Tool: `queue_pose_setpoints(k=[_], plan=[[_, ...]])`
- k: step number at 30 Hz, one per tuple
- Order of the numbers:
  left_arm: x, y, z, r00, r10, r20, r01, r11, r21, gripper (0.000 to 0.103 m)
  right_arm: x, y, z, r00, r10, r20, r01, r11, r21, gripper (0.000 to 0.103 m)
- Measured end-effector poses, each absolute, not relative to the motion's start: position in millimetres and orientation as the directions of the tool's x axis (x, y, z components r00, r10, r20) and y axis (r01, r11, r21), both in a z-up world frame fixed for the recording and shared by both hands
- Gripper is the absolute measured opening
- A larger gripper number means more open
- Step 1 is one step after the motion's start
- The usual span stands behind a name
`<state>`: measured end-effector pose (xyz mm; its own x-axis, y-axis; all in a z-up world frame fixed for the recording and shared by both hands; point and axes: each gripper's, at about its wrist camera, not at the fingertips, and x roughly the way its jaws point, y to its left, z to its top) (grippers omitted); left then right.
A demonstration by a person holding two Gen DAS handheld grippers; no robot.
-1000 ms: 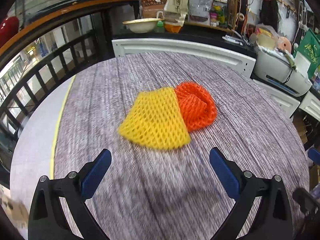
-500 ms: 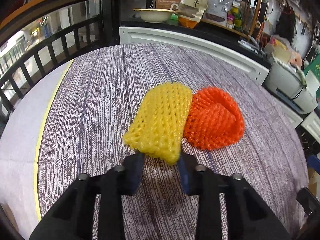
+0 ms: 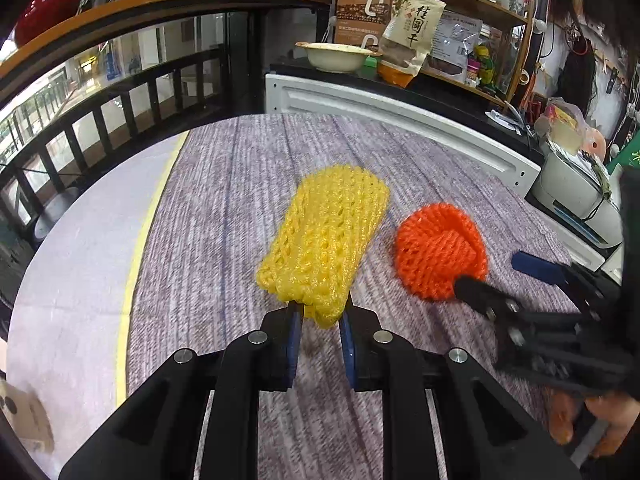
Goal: Collect trash
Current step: 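Grasp the orange foam net with the right gripper, then carry the yellow and orange nets over the black bin with both grippers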
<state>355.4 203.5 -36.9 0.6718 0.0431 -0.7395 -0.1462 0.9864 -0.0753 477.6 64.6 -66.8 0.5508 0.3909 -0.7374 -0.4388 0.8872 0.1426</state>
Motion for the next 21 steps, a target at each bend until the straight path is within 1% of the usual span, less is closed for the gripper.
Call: queue_pose_setpoints(k=[1,2,3,4,5,6,7,8,11,15,21], plan=[[353,207,-39,0.665,0.048,-0.745,-0.154,0.985,-0.074,0.018,482,68,-70,0.540,0.388,-0.747,-0.437,0.888,0.146,0.080],[350,210,-40,0.660,0.054,-0.749,-0.162,0.984,-0.072,0.018,487,72,-74,0.530,0.382,-0.757,-0.433,0.890,0.146,0.073],[348,212,-40,0.657,0.057,-0.752,-0.166,0.984,-0.070,0.018,490,74,-77,0.525,0.377,-0.763,-0.426,0.892,0.147,0.059],[345,216,-41,0.652,0.059,-0.756,-0.173,0.982,-0.072,0.018,492,75,-80,0.518,0.375,-0.769,-0.421,0.894,0.152,0.051],[343,218,-42,0.648,0.057,-0.760,-0.179,0.981,-0.078,0.018,492,74,-82,0.510,0.378,-0.773,-0.417,0.894,0.163,0.039],[340,221,-43,0.645,0.053,-0.763,-0.181,0.980,-0.084,0.018,490,72,-81,0.507,0.390,-0.769,-0.412,0.893,0.181,0.031],[337,222,-44,0.642,0.051,-0.765,-0.181,0.980,-0.086,0.018,488,71,-80,0.507,0.393,-0.767,-0.413,0.892,0.184,0.027],[334,221,-44,0.643,0.056,-0.764,-0.181,0.980,-0.081,0.018,482,69,-78,0.509,0.399,-0.763,-0.419,0.889,0.185,0.025],[326,216,-44,0.648,0.057,-0.760,-0.176,0.981,-0.077,0.018,468,65,-72,0.510,0.411,-0.756,-0.438,0.880,0.182,0.023],[312,209,-43,0.654,0.045,-0.755,-0.163,0.983,-0.083,0.018,435,53,-63,0.526,0.425,-0.737,-0.465,0.869,0.169,0.023],[283,191,-41,0.670,0.053,-0.741,-0.142,0.988,-0.057,0.018,386,27,-48,0.564,0.439,-0.699,-0.478,0.864,0.156,0.023]])
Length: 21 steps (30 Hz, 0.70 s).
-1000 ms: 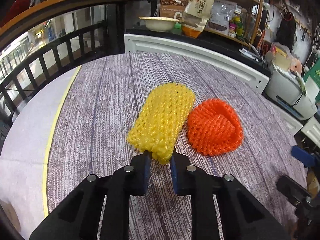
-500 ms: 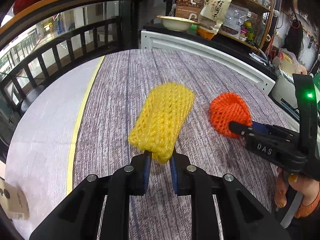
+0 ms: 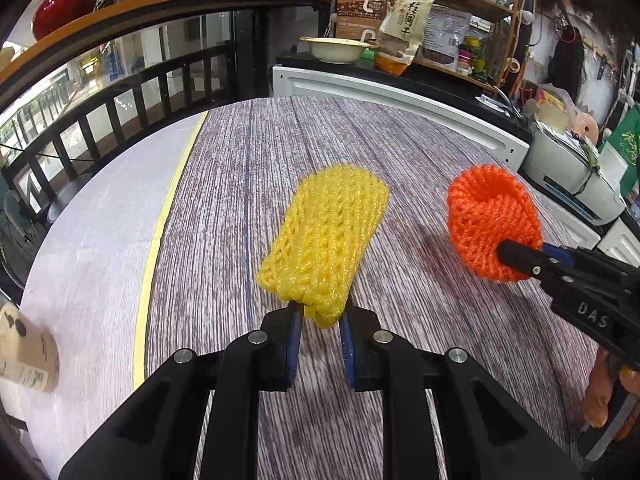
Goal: Collect trash
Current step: 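Carry the yellow and orange nets over the black bin with both grippers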
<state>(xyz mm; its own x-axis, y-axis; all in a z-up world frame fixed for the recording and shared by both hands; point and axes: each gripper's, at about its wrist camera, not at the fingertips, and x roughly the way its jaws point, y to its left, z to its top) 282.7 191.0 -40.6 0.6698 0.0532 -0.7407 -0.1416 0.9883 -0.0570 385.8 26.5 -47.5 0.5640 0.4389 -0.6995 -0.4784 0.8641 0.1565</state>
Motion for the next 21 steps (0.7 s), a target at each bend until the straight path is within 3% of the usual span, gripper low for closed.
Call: queue_pose_setpoints(k=[8,21], plan=[[237,167,-38,0.683,0.007,-0.731,-0.109,0.990,-0.093,0.018,315,-9,-33,0.683,0.386,-0.620,-0.474,0.880,0.024,0.023],[181,106,-31,0.722,-0.042,-0.691,-0.046,0.993,-0.108,0.018,251,-86,-41,0.707,0.378,-0.598,-0.405,0.909,0.096,0.023]])
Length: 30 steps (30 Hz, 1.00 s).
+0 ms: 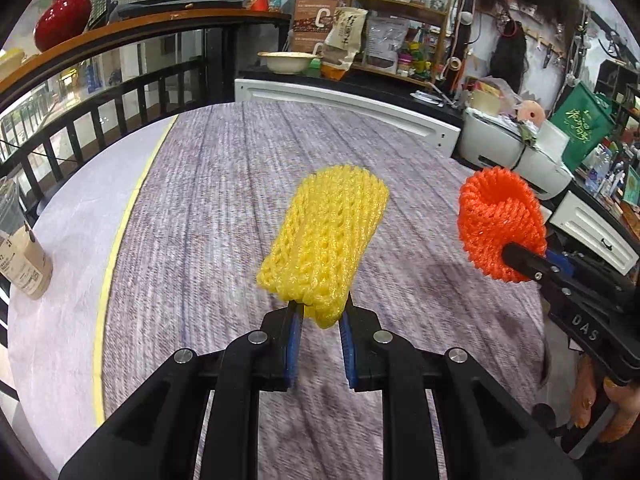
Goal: Collect trash
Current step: 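Carry the yellow and orange nets over the black bin with both grippers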
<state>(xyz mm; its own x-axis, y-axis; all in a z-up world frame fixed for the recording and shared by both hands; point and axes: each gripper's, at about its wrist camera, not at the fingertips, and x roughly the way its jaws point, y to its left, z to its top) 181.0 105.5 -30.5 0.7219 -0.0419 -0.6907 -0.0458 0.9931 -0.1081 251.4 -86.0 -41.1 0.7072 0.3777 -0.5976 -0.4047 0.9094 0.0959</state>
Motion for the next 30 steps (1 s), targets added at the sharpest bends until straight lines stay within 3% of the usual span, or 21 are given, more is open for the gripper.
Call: queue_pose_setpoints(k=[17,30], plan=[[164,-2,-22,0.736,-0.193,-0.649,0.154,0.981,-0.117,0.018,228,-229,-69,0.774,0.173,-0.610,-0.114,0.984,0.134,0.023],[162,-79,-12,0.728,-0.289,-0.622,0.301,0.949,-0.089,0.018,263,-305,-149,0.666,0.041,-0.744,0.103,0.984,0.146,0.023]])
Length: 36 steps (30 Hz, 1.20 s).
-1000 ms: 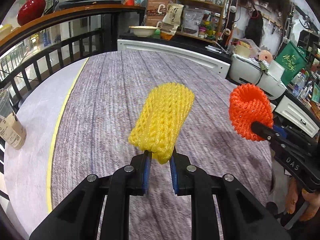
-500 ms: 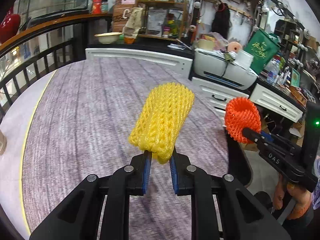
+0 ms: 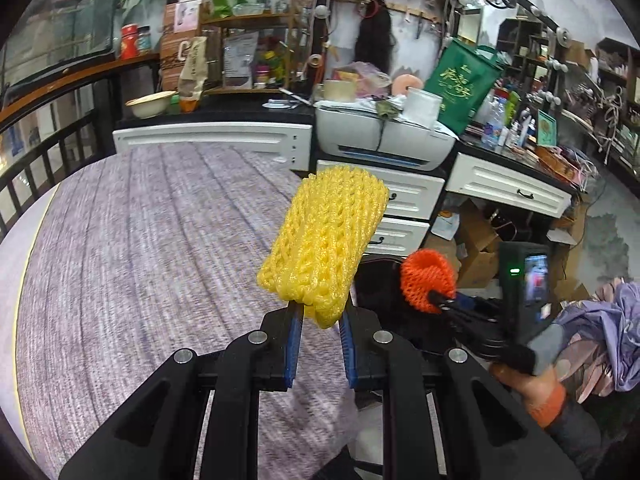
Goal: Collect trash
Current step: 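Carry the yellow and orange nets over the black bin with both grippers, then open the right gripper to drop the orange net into the bin, then open the left gripper to drop the yellow net into the bin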
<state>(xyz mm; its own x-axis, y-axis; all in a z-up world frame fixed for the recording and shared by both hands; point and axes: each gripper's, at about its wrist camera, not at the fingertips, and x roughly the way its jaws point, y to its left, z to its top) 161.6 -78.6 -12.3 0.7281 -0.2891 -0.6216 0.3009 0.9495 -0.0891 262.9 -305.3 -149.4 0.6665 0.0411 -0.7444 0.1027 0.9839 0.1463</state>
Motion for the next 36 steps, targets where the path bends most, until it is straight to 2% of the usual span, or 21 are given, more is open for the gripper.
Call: queue_pose_setpoints(k=[4,5,6,8,12,17,24,30,36], plan=[[162,-96,-15,0.714,-0.305,-0.631,0.332,0.940,-0.079,0.018,277,-319,-181,0.622,0.024,-0.783,0.149,0.978,0.149,0.026],[162,-99,-17,0.709,-0.309,-0.634,0.339,0.938,-0.079,0.018,279,-321,-188,0.609,0.024,-0.793,0.159,0.976,0.151,0.031],[163,-104,-19,0.702,-0.313,-0.639,0.346,0.935,-0.079,0.018,282,-324,-195,0.594,0.021,-0.804,0.170,0.974,0.151,0.041],[164,-111,-22,0.689,-0.321,-0.650,0.358,0.930,-0.080,0.018,281,-327,-202,0.592,0.018,-0.806,0.179,0.972,0.153,0.057],[165,-124,-29,0.668,-0.335,-0.664,0.387,0.919,-0.075,0.018,269,-331,-204,0.596,0.015,-0.803,0.183,0.971,0.155,0.067],[169,-143,-38,0.627,-0.364,-0.689,0.429,0.899,-0.086,0.018,246,-342,-194,0.622,0.016,-0.783,0.202,0.963,0.180,0.074],[179,-174,-54,0.545,-0.412,-0.730,0.497,0.860,-0.114,0.018,213,-366,-180,0.649,-0.008,-0.761,0.250,0.947,0.203,0.077],[193,-201,-77,0.481,-0.409,-0.775,0.523,0.844,-0.121,0.018,189,-380,-169,0.676,-0.056,-0.735,0.285,0.940,0.190,0.078],[208,-224,-99,0.466,-0.363,-0.807,0.527,0.846,-0.076,0.018,176,-397,-165,0.686,-0.091,-0.722,0.318,0.930,0.185,0.079]])
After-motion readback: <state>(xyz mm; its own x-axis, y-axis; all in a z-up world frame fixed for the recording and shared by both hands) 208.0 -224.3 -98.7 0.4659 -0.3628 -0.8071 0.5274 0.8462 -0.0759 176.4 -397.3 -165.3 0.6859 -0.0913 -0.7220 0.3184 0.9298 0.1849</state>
